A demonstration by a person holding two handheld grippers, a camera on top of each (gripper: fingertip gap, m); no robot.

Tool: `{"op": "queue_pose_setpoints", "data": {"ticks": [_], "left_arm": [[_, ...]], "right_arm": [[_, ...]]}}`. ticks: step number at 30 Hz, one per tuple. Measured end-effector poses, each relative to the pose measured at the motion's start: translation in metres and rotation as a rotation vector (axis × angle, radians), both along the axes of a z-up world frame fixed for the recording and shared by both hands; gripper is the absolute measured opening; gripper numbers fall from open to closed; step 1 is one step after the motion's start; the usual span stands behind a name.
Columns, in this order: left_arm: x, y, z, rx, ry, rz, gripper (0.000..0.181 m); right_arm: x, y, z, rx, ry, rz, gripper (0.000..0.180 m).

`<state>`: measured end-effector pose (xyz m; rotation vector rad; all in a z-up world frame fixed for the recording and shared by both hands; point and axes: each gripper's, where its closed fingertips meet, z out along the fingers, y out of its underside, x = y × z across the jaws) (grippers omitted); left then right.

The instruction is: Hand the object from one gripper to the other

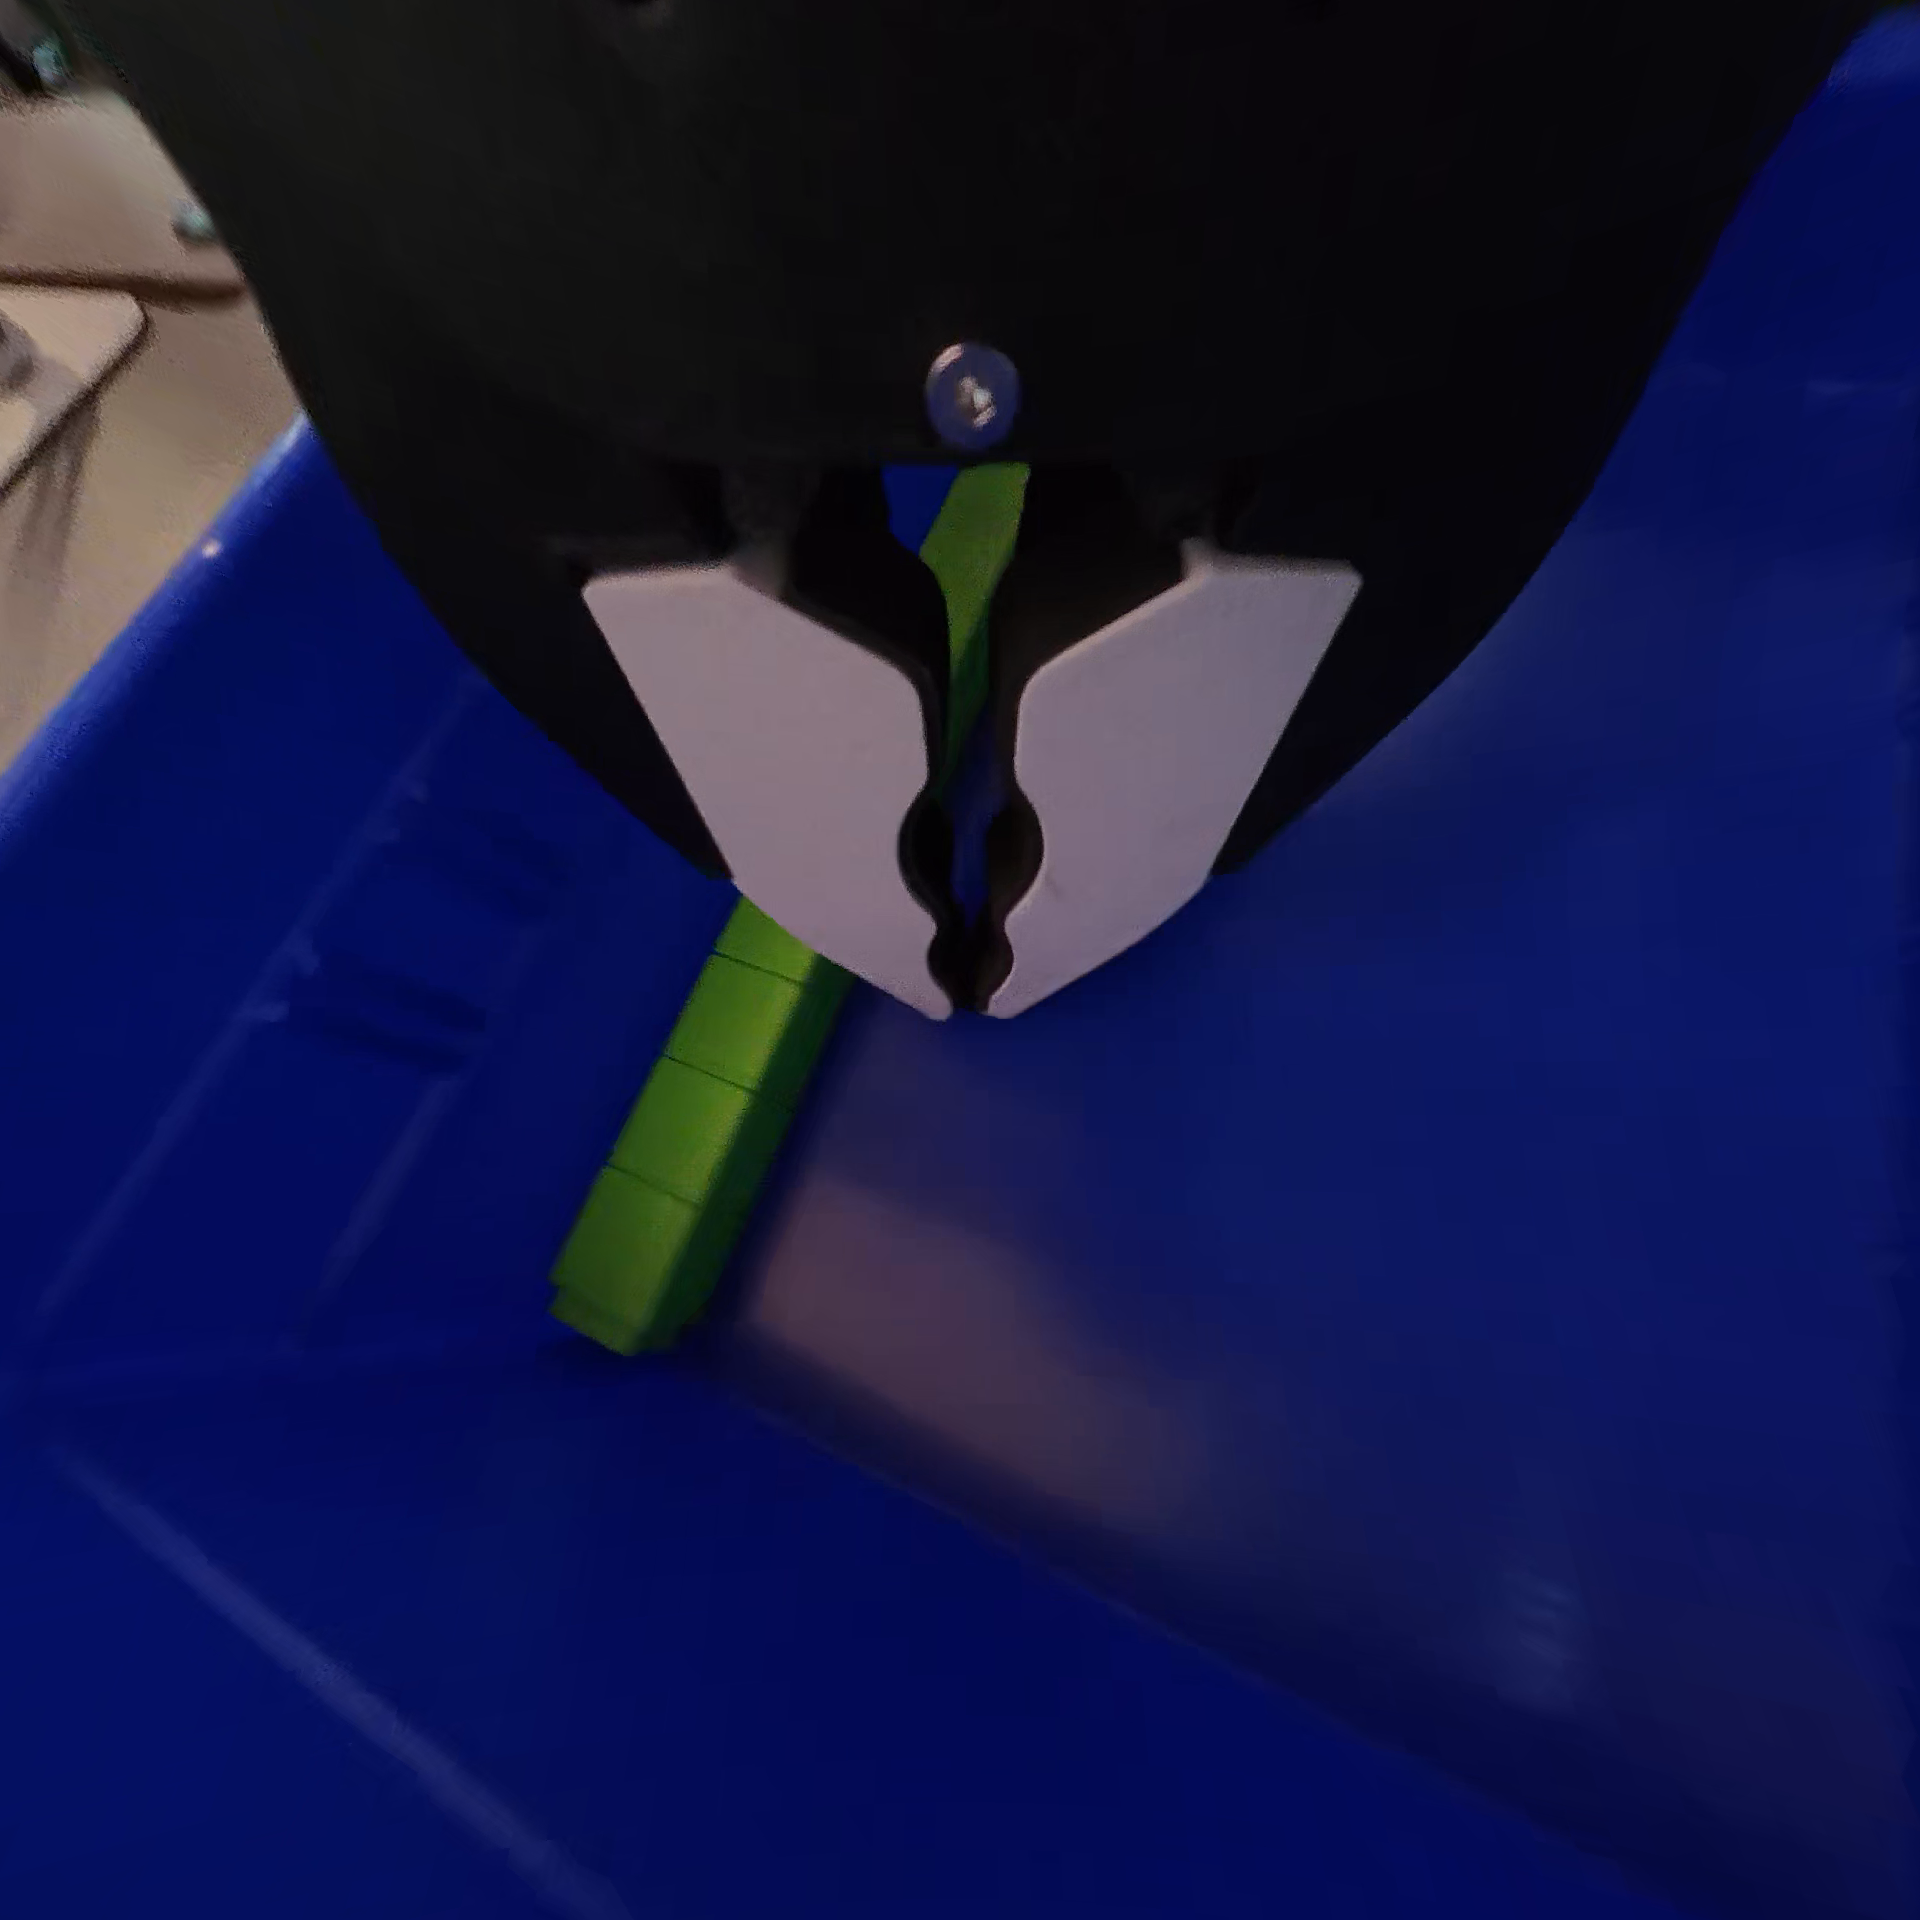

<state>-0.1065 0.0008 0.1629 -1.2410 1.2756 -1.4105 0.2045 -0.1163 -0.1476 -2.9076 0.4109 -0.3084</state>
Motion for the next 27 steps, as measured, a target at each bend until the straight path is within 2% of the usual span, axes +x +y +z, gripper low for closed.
{"op": "queue_pose_setpoints", "data": {"ticks": [1,3,5,7,8,11,14,18,20,23,27], "left_arm": [[-0.010,0.016,-0.004,0.040,0.047,0.099,0.059],[-0.043,0.057,-0.011,0.107,0.139,0.356,0.061],[-0.098,0.108,-0.027,0.145,0.287,0.688,0.062],[-0.160,0.149,-0.051,0.105,0.458,0.971,0.066],[-0.181,0.162,-0.066,0.053,0.528,1.036,0.070],[-0.199,0.181,-0.111,-0.112,0.647,0.959,0.072],[-0.205,0.201,-0.144,-0.205,0.717,0.908,0.084],[-0.211,0.200,-0.185,-0.363,0.833,0.824,0.093],[-0.216,0.203,-0.204,-0.423,0.907,0.817,0.092],[-0.207,0.201,-0.224,-0.487,0.947,0.731,0.081],[-0.195,0.199,-0.239,-0.509,0.991,0.656,0.085]], "right_arm": [[-0.007,0.006,0.008,0.045,0.017,0.029,0.003],[-0.017,0.020,0.038,0.167,0.000,0.080,0.004],[-0.028,0.033,0.079,0.330,-0.057,0.153,0.004],[-0.041,0.040,0.123,0.493,-0.116,0.210,0.004],[-0.048,0.041,0.140,0.559,-0.142,0.238,0.003],[-0.063,0.036,0.171,0.651,-0.187,0.286,0.003],[-0.071,0.030,0.179,0.656,-0.200,0.307,0.003],[-0.074,0.028,0.182,0.656,-0.213,0.321,0.003],[-0.073,0.027,0.180,0.640,-0.217,0.321,0.003],[-0.073,0.027,0.176,0.621,-0.226,0.329,0.003],[-0.074,0.027,0.171,0.590,-0.235,0.343,0.003]]}}
